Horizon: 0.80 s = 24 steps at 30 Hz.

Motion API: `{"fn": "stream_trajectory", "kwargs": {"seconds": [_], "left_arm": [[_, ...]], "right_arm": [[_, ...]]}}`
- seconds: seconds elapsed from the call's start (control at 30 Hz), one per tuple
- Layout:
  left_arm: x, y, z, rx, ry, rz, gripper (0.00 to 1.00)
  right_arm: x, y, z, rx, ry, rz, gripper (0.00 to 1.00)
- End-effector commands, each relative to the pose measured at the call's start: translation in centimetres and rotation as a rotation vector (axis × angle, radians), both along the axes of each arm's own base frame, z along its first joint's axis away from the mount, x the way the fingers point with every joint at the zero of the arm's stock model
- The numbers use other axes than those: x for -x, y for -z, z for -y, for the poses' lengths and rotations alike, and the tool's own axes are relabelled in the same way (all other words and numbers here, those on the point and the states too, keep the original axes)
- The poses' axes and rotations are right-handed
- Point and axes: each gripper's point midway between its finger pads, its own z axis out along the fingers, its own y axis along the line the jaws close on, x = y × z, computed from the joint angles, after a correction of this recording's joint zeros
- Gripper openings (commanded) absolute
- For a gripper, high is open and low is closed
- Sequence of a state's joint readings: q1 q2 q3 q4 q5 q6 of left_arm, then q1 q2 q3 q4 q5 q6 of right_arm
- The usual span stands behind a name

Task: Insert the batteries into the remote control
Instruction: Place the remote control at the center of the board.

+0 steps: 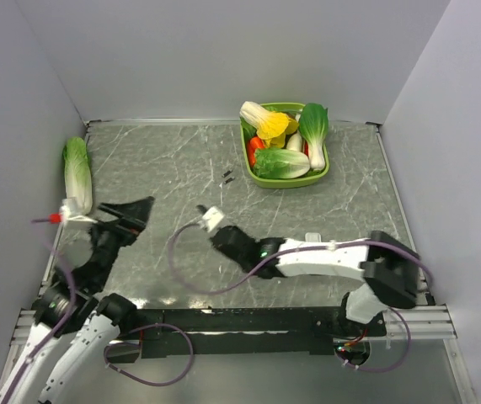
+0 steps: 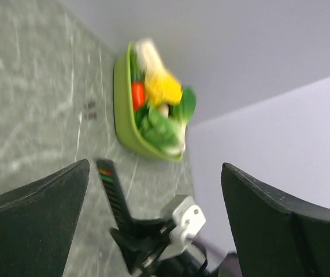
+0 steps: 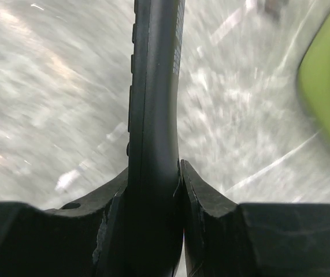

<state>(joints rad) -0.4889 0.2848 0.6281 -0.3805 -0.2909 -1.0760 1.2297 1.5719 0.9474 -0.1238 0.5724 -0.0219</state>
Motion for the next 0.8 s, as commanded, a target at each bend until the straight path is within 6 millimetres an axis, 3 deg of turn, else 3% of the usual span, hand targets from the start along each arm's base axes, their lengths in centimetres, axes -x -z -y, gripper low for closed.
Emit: {"fn": "stream_trajectory", "kwargs": {"seconds": [0.0, 0.1, 0.17, 0.2, 0.27, 0.33, 0.4, 0.43, 0.47, 0.73, 0.77], "left_arm": [[1.8, -2.2, -5.2, -0.175, -0.188, 0.057, 0.99], [3.3, -4.0, -6.6, -0.244, -0.211, 0.145, 0.99], [3.9, -4.6, -7.2, -0.291, -0.219, 0.192, 0.99], [4.6, -5.1, -7.6, -0.292, -0.226, 0.227, 0.99], [4.9, -5.1, -7.9, -0.328, -0.233, 0.256, 0.99], [5.4, -5.1, -8.4, -0.343, -0.25, 0.276, 0.99], [5.2, -4.4, -8.5, -0.353, -0.258, 0.271, 0.99], [5.0, -4.1, -8.4, -0.355, -0.257, 0.266, 0.99], [4.6, -3.3, -8.1, -0.366, -0.245, 0.251, 0.99], [4.7, -2.8, -8.0, -0.37, -0.235, 0.239, 0.99], [4.7, -2.8, -8.0, -0.372, -0.234, 0.24, 0.99]], "right_arm": [[1.5, -1.1, 2.1, -0.328, 0.055, -0.305, 0.0], [1.0, 0.0, 5.3, -0.486, 0.14, -0.427, 0.0], [1.9, -0.8, 5.6, -0.609, 0.122, -0.521, 0.0], [1.2, -0.6, 7.1, -0.661, 0.165, -0.53, 0.0], [1.8, -0.5, 7.7, -0.742, 0.176, -0.613, 0.0], [0.7, -0.9, 9.4, -0.868, 0.233, -0.61, 0.0], [0.8, -0.5, 10.9, -0.936, 0.262, -0.633, 0.0], [-0.8, -0.8, 12.6, -0.999, 0.339, -0.606, 0.0], [-1.0, -1.0, 13.1, -1.033, 0.35, -0.614, 0.0], [-5.8, -0.9, 20.8, -1.358, 0.675, -0.541, 0.0], [-7.0, -1.4, 23.0, -1.408, 0.726, -0.483, 0.0]]}}
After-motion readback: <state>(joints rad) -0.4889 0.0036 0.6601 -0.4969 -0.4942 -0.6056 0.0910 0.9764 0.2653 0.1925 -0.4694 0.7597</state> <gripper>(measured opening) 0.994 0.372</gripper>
